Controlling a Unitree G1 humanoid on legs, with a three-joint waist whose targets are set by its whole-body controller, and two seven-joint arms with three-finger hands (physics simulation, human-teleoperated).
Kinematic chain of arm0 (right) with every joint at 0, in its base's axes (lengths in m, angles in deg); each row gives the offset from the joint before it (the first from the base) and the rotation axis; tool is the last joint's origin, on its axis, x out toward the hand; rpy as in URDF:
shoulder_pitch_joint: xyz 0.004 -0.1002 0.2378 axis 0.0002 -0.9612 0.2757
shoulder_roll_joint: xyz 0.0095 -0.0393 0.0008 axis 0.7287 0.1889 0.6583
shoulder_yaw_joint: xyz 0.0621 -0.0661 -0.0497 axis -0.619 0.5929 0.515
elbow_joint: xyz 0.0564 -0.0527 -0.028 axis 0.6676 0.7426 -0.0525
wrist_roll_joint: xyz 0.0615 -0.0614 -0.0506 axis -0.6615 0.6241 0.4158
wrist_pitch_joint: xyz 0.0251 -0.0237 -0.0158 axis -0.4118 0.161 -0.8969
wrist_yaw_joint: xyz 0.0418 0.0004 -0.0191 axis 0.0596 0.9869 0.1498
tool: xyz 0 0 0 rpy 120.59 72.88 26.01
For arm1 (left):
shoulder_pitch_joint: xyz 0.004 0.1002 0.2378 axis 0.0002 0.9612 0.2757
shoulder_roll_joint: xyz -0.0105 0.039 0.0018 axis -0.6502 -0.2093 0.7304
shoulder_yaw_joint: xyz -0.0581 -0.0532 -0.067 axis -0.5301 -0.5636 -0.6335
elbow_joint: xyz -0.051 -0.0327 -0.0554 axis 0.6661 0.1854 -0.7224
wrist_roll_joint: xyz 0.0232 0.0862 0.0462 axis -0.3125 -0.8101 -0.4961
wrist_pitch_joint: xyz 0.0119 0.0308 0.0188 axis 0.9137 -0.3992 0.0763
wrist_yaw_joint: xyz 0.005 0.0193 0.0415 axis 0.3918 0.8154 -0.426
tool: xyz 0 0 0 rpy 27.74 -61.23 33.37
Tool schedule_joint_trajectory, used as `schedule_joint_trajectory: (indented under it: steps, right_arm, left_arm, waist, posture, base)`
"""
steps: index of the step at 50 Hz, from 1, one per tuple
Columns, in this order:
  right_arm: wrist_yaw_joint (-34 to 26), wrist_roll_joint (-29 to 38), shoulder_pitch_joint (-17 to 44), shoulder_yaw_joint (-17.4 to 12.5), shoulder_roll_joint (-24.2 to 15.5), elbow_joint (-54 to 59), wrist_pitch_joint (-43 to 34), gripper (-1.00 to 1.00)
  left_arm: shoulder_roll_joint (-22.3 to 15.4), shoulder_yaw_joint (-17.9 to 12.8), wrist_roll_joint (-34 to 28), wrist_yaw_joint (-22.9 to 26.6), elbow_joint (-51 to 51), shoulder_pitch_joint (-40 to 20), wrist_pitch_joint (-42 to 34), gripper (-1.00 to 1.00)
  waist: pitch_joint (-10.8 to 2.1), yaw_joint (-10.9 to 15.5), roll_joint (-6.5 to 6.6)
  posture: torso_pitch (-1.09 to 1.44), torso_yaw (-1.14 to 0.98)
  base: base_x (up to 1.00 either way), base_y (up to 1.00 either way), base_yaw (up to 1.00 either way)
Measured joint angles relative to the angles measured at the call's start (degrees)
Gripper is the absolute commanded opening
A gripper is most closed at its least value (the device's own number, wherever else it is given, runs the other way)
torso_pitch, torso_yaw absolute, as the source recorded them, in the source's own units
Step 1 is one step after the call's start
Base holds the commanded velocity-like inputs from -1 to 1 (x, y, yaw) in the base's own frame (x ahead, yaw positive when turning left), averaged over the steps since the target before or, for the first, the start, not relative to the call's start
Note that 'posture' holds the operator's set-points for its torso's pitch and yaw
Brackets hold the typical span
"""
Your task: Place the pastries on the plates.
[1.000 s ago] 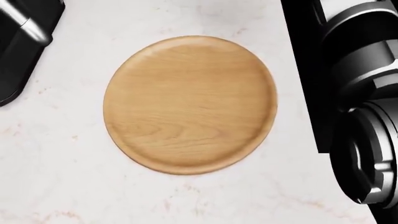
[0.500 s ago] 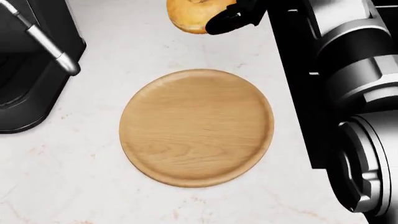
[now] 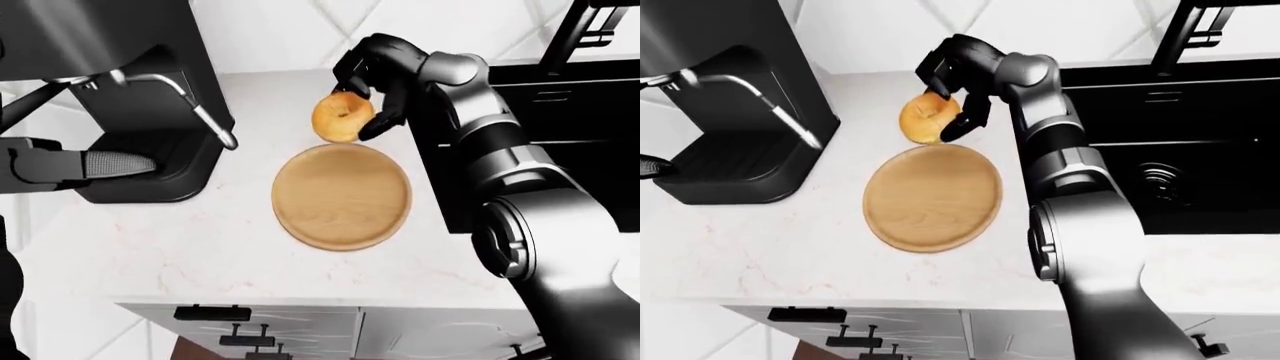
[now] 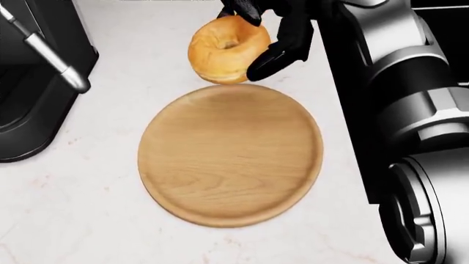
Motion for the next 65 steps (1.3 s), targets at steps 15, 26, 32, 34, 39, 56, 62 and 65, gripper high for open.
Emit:
schedule_joint_trajectory:
  steps: [15,26,32,34,39,56,62,65]
  right_arm:
    - [-13.63,-3.99,-5.13,0.98,-0.5,-7.51,-0.84,-1.0]
    - [-22.16,-5.51,-8.95,1.79,-0.19,-13.91,-4.43,-1.0]
    - [-24.11,-5.72,-10.68,2.05,0.14,-15.83,-5.81,-1.0]
    - [-24.26,-5.56,-10.76,2.11,0.29,-15.52,-5.95,-1.0]
    - [-24.6,-5.56,-11.1,2.16,0.76,-16.16,-6.52,-1.0]
    - [-25.99,-6.04,-11.52,2.51,1.61,-17.2,-7.92,-0.22]
    - [-26.02,-5.69,-11.51,2.62,1.73,-16.75,-7.81,0.18]
    - [-26.0,-5.73,-11.32,2.43,1.57,-16.93,-7.82,0.35]
  left_arm:
    - [0.98,0.36,-1.54,0.4,-0.25,0.08,0.08,1.0]
    - [1.45,0.4,-2.23,0.85,-0.3,0.37,0.04,1.0]
    - [1.36,0.34,-2.35,0.93,-0.47,0.06,0.2,1.0]
    - [1.21,0.27,-2.28,0.94,-0.45,-0.07,0.16,1.0]
    - [0.96,0.02,-2.08,0.95,-0.51,-0.06,0.14,1.0]
    - [1.38,-0.82,-2.73,1.15,-0.66,1.15,0.88,1.0]
    - [1.23,-0.84,-2.68,1.11,-0.89,1.05,0.83,1.0]
    - [1.14,-0.93,-2.6,1.03,-0.84,1.06,0.8,1.0]
  waist:
    - [-0.16,-0.18,-0.23]
    - [-0.14,-0.16,-0.14]
    - [-0.31,-0.18,-0.15]
    - [-0.28,-0.2,-0.1]
    - [-0.24,-0.2,0.07]
    - [-0.44,-0.25,0.16]
    - [-0.38,-0.22,0.22]
    - [-0.39,-0.22,0.24]
  posture:
    - [0.0,0.0]
    - [0.0,0.0]
    - [0.0,0.0]
    - [0.0,0.0]
    - [0.0,0.0]
    - [0.0,0.0]
    - [0.0,0.0]
    - [0.0,0.0]
  base:
    - [0.0,0.0,0.0]
    - [0.0,0.0,0.0]
    - [0.0,0.0,0.0]
    - [0.0,0.0,0.0]
    - [0.0,0.0,0.0]
    - [0.0,0.0,0.0]
    - [0.0,0.0,0.0]
    - [0.0,0.0,0.0]
